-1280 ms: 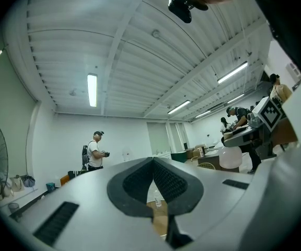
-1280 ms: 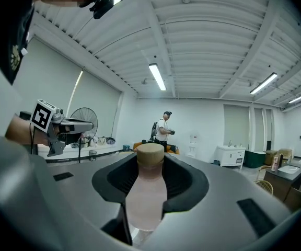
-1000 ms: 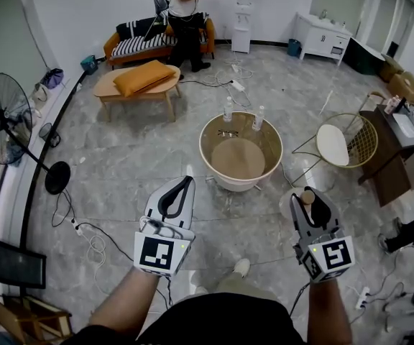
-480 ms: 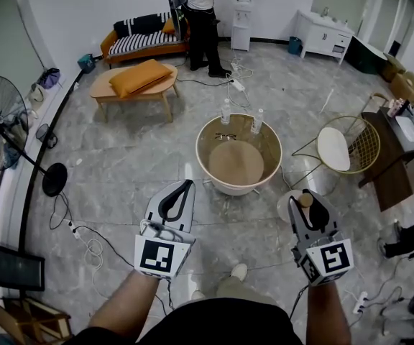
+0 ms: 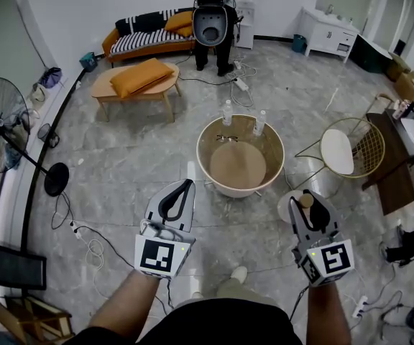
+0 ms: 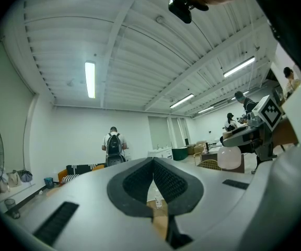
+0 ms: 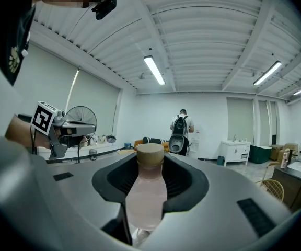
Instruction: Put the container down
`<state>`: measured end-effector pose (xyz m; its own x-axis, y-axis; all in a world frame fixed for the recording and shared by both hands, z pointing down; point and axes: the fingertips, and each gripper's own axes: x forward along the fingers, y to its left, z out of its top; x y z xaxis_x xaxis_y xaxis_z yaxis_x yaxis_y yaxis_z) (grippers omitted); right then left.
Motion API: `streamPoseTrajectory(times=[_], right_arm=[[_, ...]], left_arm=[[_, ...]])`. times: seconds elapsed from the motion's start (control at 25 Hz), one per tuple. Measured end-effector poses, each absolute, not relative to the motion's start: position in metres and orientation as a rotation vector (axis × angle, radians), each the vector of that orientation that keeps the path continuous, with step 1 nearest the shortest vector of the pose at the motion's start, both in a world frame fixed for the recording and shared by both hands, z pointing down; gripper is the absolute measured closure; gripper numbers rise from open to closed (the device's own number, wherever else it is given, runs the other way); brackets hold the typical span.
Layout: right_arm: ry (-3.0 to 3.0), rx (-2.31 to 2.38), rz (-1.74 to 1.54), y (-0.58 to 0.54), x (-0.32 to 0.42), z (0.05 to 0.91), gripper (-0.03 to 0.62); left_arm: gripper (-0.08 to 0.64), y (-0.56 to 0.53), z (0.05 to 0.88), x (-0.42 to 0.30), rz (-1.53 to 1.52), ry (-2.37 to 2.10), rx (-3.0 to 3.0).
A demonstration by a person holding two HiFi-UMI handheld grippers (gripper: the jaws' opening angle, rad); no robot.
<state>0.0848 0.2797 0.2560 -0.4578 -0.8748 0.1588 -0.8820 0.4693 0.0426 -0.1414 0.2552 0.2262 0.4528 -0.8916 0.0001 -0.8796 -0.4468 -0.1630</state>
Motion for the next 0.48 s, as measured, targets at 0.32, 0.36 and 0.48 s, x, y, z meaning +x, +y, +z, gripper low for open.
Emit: streamPoseTrajectory(times=[0.32,0.36,0.48], right_arm=[[-2.567,1.517,0.06,0.255,0.112,0.255,0.44],[-2.572,1.511,0.057,0.251,0.115,0.255,0.44],[-2.589,1.489,0.045,0.238,0.122,0.252,0.44]], left_arm=[[0.545,0.233,0.225,-0.113,-0.123,1.581,-2.54],[0.545,0.23,0.224,-0.109,-0.122,1.586,-2.536],[0.545,0.218,0.224,-0.102,-0.124,1.61,-2.526]])
